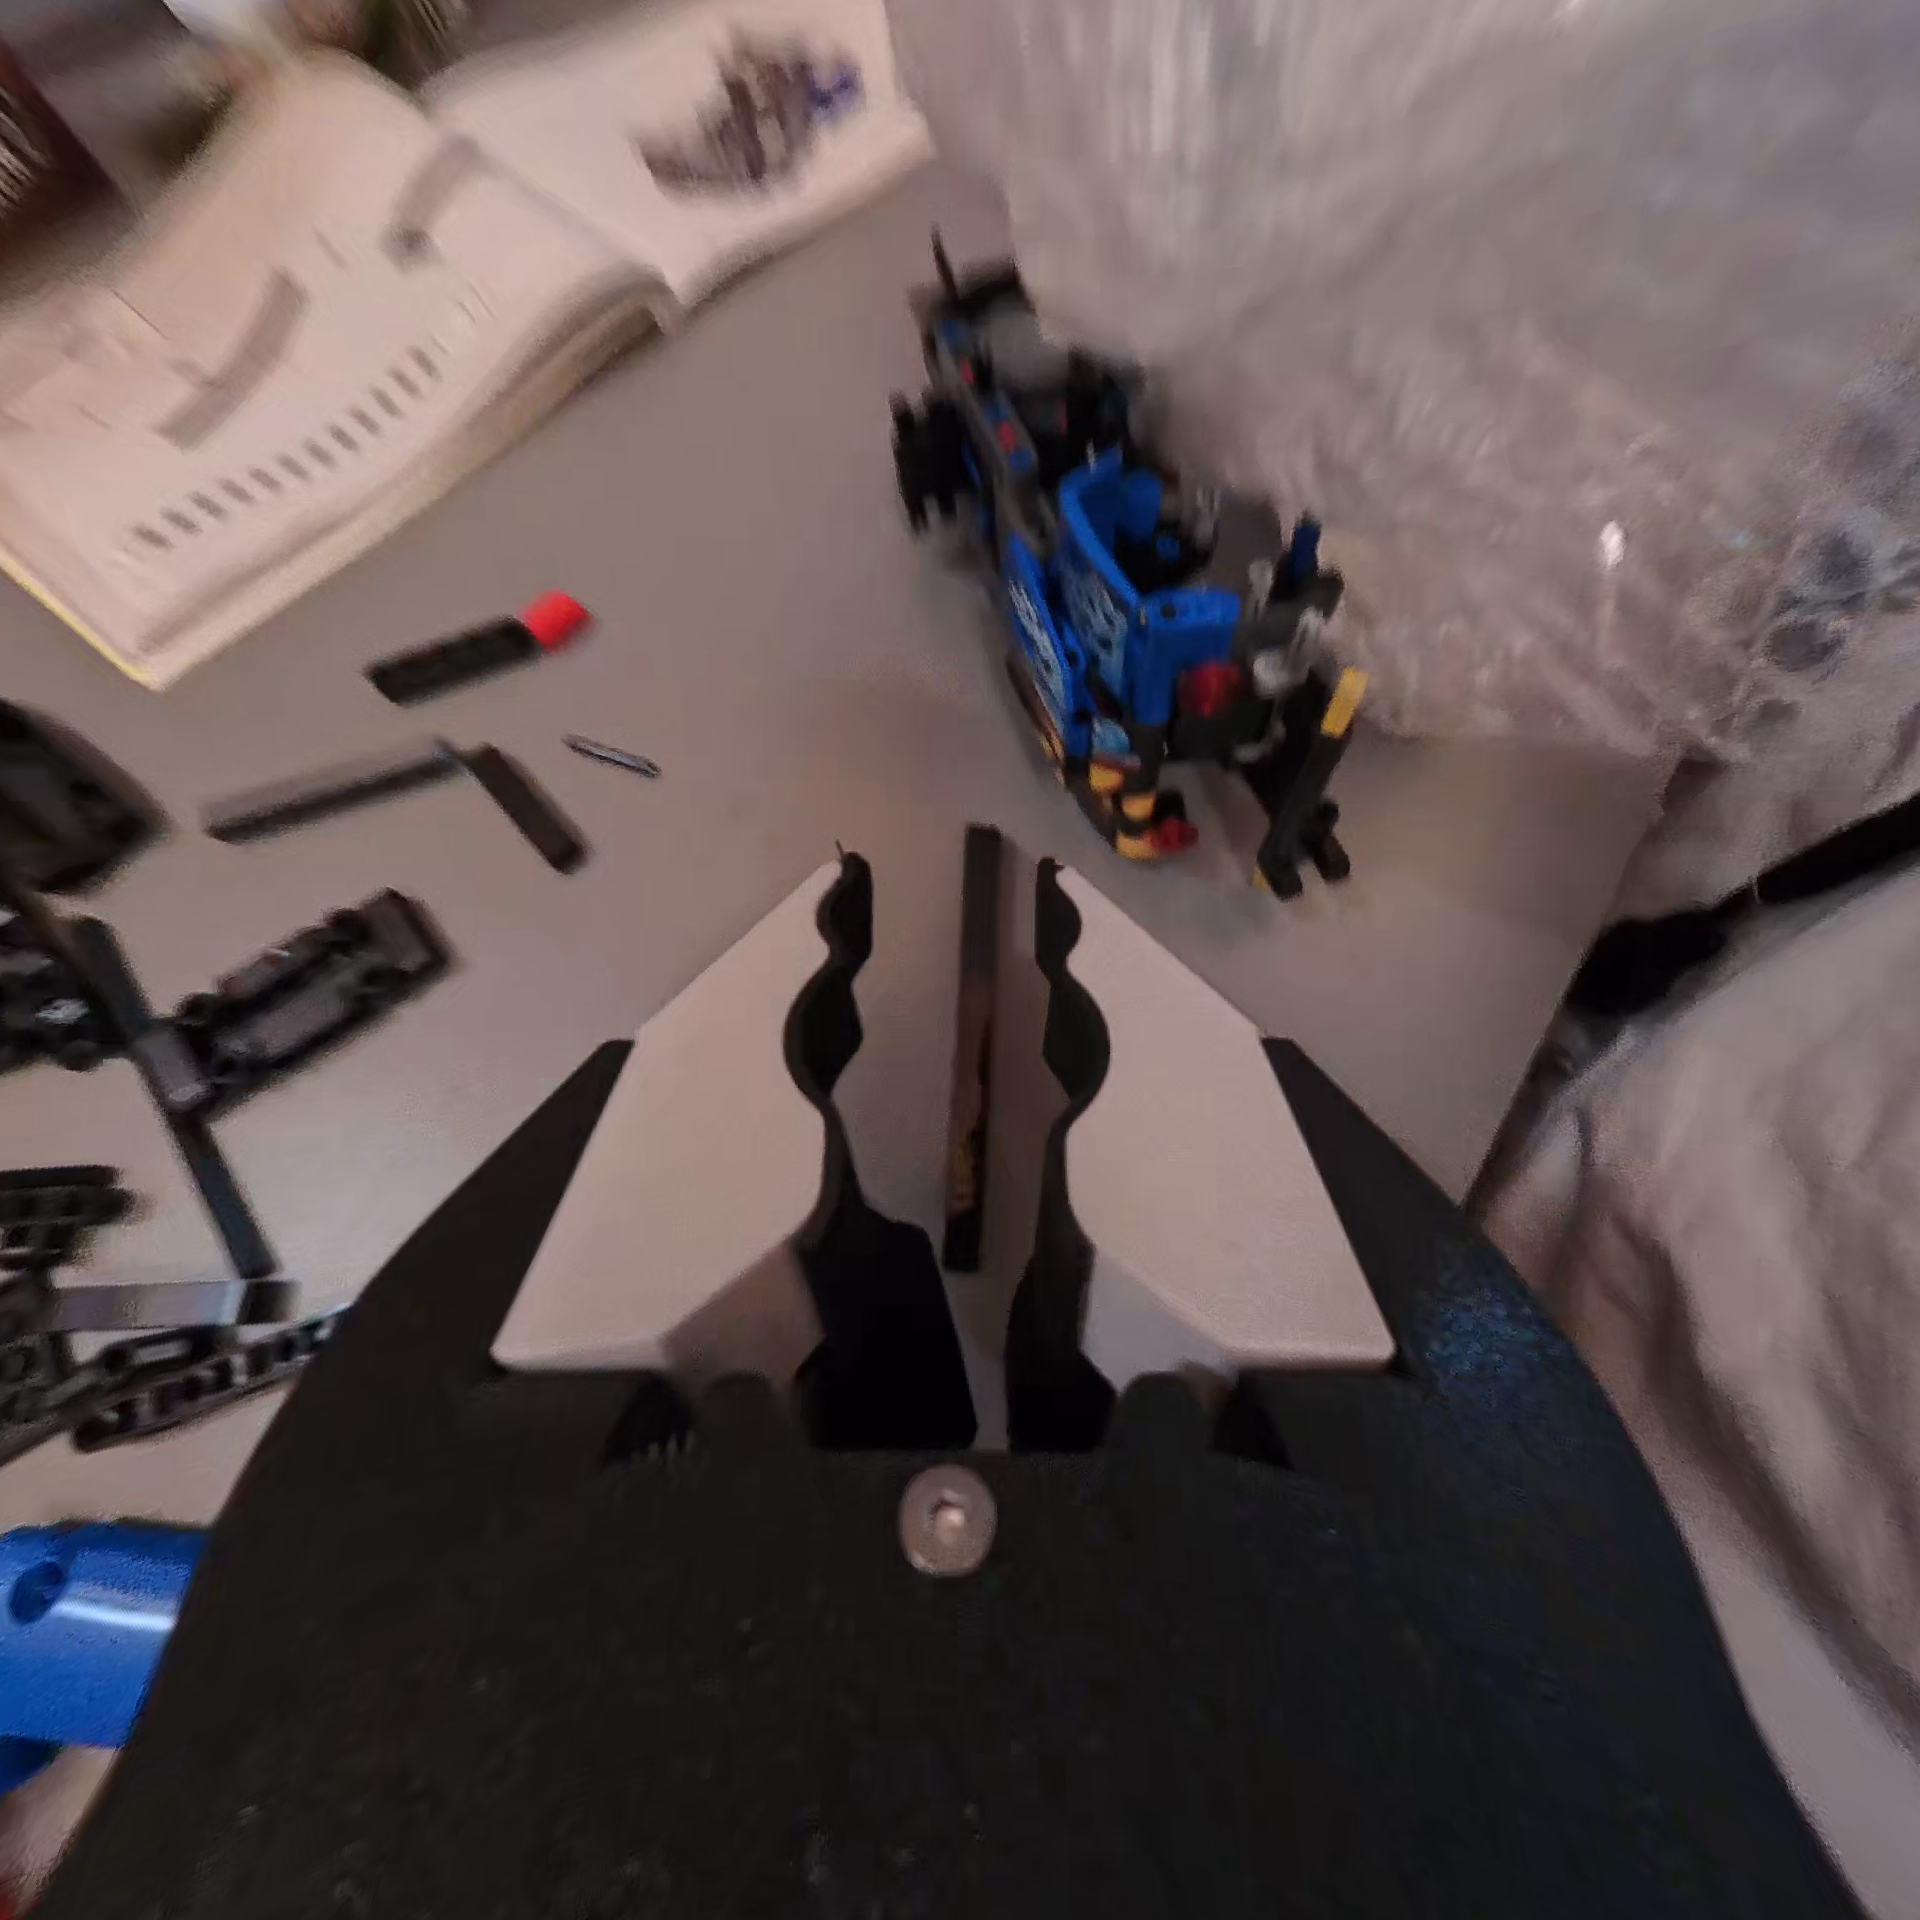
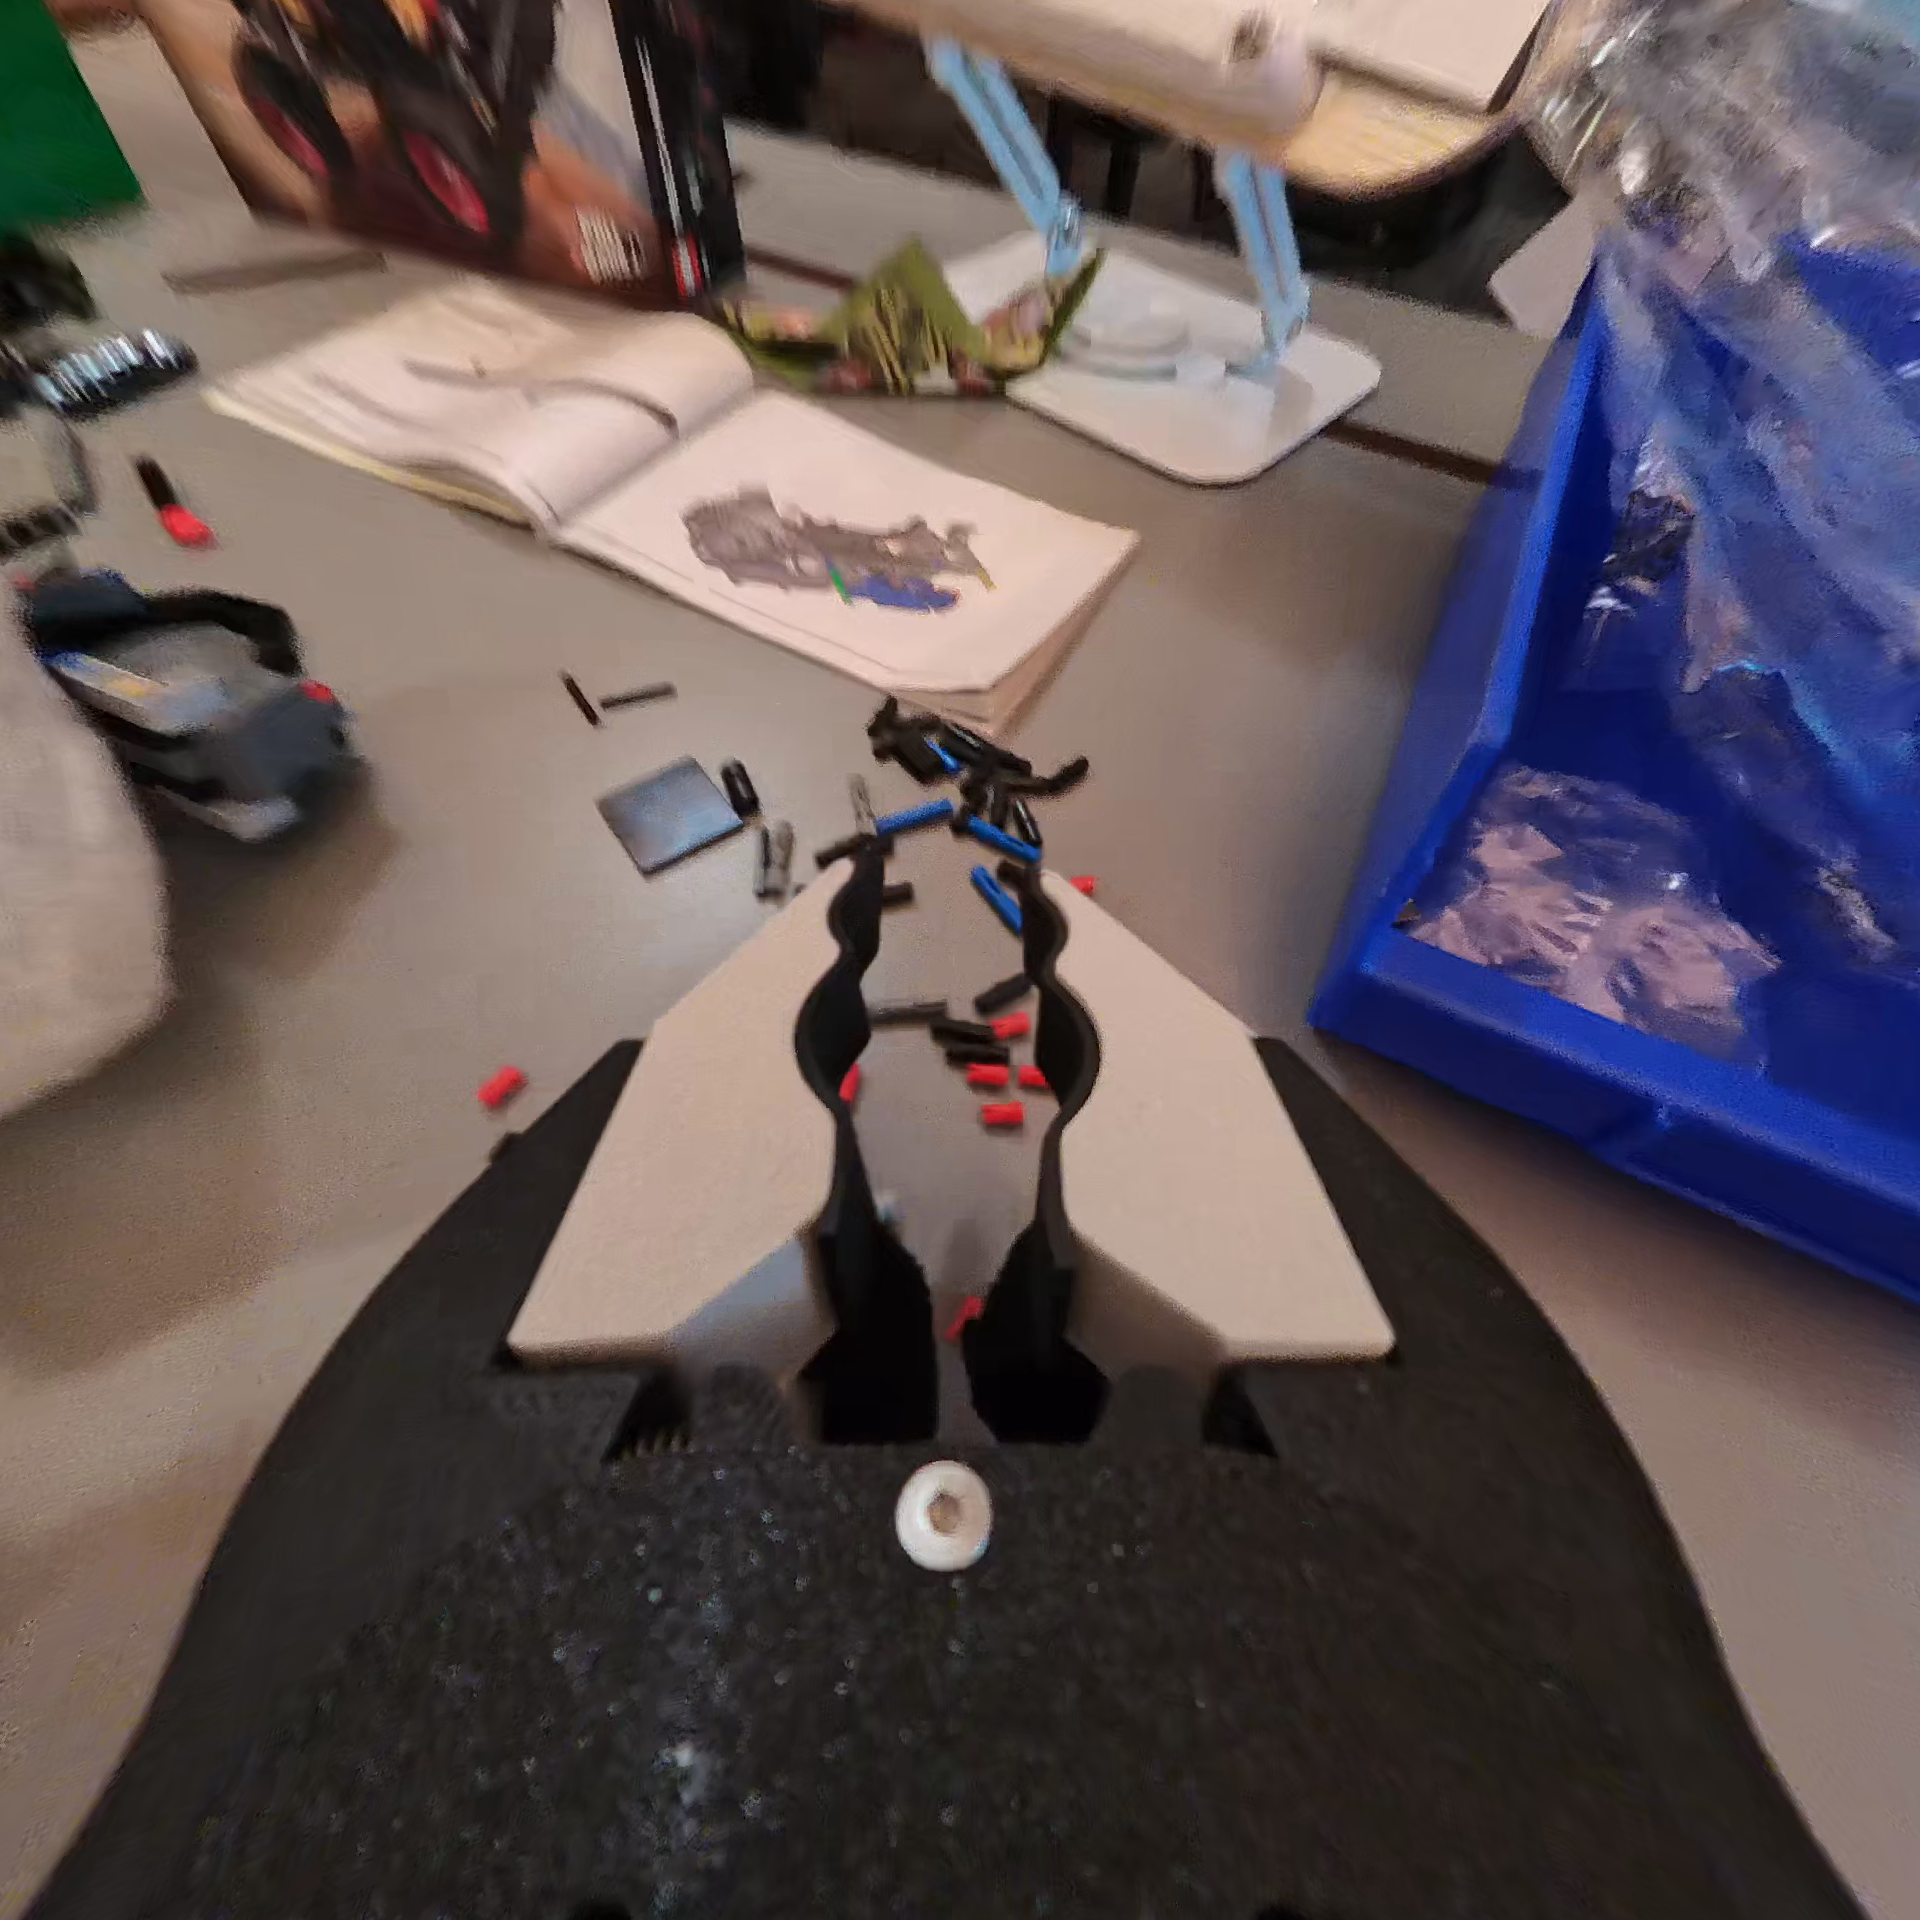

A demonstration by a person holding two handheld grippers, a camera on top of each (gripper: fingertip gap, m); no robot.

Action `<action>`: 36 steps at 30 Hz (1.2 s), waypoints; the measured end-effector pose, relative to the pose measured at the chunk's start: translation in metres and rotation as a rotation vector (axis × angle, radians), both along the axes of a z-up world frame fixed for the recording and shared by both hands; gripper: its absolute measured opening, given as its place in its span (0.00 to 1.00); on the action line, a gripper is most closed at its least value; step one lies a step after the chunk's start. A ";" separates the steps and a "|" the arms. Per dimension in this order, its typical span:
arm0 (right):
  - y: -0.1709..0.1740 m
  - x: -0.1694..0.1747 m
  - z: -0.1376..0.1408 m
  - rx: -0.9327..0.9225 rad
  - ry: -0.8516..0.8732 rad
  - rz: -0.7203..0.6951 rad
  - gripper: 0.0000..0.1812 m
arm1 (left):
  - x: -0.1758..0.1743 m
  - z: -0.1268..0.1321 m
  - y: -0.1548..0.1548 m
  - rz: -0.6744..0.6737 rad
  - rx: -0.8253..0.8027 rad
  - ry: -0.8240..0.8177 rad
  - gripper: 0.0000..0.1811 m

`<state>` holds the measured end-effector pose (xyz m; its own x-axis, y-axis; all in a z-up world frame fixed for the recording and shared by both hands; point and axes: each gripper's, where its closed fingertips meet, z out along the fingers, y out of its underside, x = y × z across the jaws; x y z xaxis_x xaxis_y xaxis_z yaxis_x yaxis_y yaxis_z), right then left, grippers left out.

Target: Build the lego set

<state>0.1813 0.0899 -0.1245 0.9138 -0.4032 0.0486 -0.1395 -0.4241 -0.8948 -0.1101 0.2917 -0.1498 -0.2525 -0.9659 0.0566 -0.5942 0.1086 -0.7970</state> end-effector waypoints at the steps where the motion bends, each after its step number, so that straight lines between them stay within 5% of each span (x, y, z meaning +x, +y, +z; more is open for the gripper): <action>1: 0.004 0.006 -0.008 -0.048 0.009 0.018 0.14 | 0.001 0.010 0.006 0.024 -0.008 -0.089 0.16; 6: 0.020 0.029 -0.049 -0.226 -0.003 0.061 0.10 | -0.011 0.042 0.033 0.132 -0.033 -0.392 0.13; 12: 0.027 0.025 -0.064 -0.266 0.085 0.114 0.11 | -0.021 0.056 0.042 0.144 -0.055 -0.521 0.12; 20: 0.027 0.025 -0.064 -0.303 0.010 0.116 0.02 | -0.020 0.055 0.034 0.086 0.000 -0.532 0.10; 23: 0.027 0.010 -0.034 -0.224 -0.047 0.141 0.02 | -0.021 0.056 0.033 0.074 -0.007 -0.544 0.10; 26: 0.027 -0.045 0.024 -0.069 -0.065 0.260 0.02 | -0.022 0.058 0.033 0.064 -0.023 -0.554 0.10; 30: 0.023 -0.183 0.083 0.078 -0.058 0.627 0.02 | -0.021 0.056 0.030 0.047 -0.016 -0.540 0.11; 32: 0.026 -0.246 0.072 0.032 -0.036 0.759 0.02 | -0.021 0.057 0.031 0.059 0.007 -0.556 0.11; 36: 0.063 -0.322 0.030 0.052 0.066 0.774 0.02 | -0.031 0.066 0.045 0.176 0.021 -0.614 0.11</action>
